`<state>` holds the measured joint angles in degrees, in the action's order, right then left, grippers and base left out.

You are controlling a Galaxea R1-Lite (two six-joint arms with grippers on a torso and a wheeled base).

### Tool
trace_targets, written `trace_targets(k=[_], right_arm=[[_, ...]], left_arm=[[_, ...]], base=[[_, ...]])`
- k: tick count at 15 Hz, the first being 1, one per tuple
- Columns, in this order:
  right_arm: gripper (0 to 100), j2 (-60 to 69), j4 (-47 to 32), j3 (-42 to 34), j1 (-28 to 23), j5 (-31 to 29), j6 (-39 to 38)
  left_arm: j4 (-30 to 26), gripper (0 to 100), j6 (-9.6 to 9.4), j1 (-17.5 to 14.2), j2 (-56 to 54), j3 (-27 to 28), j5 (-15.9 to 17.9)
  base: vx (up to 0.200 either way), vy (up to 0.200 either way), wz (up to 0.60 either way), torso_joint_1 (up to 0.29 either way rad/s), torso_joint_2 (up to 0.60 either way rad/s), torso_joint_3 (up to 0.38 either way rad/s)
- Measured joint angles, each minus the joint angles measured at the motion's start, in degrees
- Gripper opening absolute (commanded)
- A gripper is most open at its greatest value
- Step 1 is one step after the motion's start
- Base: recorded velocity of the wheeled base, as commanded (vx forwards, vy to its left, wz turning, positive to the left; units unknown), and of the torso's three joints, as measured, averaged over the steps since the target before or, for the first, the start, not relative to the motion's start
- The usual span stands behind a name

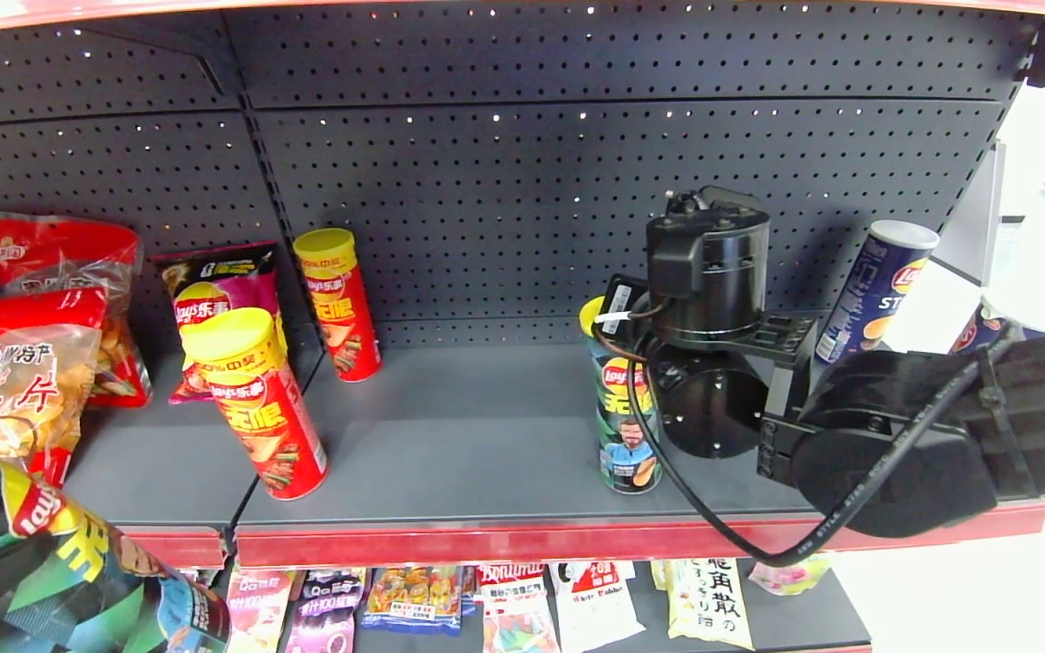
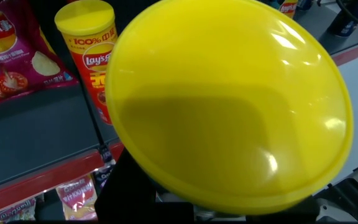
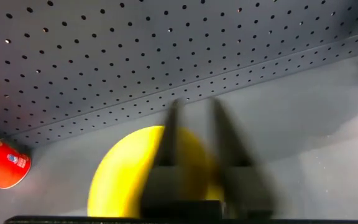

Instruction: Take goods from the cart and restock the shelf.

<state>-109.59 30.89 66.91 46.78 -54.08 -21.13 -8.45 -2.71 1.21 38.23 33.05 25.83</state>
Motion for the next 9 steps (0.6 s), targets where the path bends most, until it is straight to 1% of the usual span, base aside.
trace_targets(k=[9], right_arm=[[0,0.00,-0.10,0.00,-0.11,-0.02,-0.11]], left_arm=[[0.00,0,-0.02,0.02,0.30,0.00,0.00]], base=[[0.000,0.000,0.00,0.000,0.00,0.000]])
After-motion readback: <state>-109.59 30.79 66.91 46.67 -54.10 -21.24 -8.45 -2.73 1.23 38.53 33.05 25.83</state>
